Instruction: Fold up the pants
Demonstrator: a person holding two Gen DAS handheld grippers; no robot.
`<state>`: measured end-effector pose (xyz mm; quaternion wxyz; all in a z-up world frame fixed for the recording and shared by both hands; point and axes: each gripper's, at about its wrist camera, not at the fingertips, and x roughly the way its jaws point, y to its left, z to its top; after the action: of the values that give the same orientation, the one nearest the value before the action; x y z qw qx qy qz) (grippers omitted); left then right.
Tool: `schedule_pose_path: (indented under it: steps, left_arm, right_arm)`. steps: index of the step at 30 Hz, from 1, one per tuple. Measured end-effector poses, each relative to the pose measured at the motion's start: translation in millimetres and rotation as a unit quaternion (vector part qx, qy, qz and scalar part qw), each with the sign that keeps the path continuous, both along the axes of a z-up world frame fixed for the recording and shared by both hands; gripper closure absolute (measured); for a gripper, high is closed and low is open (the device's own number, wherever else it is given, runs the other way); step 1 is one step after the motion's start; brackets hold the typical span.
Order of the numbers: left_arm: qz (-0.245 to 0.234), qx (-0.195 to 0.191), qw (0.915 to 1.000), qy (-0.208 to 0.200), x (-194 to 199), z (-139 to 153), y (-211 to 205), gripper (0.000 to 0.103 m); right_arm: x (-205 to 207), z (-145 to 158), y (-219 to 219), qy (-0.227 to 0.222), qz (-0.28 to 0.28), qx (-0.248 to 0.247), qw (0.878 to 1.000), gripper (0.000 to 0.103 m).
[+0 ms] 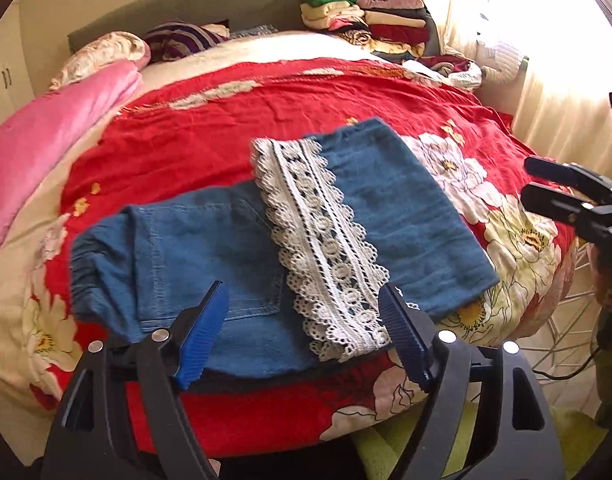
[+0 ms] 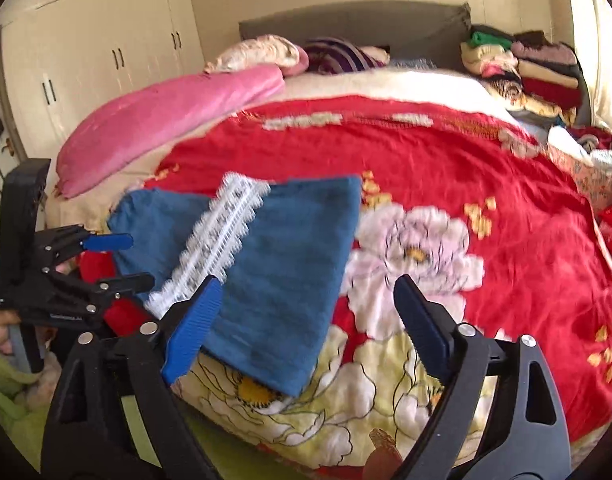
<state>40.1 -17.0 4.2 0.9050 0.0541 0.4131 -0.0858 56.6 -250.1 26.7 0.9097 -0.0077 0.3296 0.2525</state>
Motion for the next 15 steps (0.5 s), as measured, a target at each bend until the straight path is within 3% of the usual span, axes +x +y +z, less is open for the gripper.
schedule_pose_path:
  steps: [1,2,15]
  left_arm:
    - [0.003,0.002,1.0000,-0.003,-0.2,2.3,1.6,0.012]
    - [0.008,0.004,0.9999,-0.007,-1.0,4.6,3.0,0.010]
    - [0.069,-0.007,0.9971,-0.033,-15.7,25.9,47.9,0.005]
  right_arm:
    - [-0.5,4.9,1.1,-0.006,0.000,0.000,1.000,0.018]
    - [-1.0,9.6,2.3,-0.012,-0.001,-0.001,1.000,0.017]
    - [8.0,55.1,48.1,-0.048,0.057,0.001,0.997,0.011]
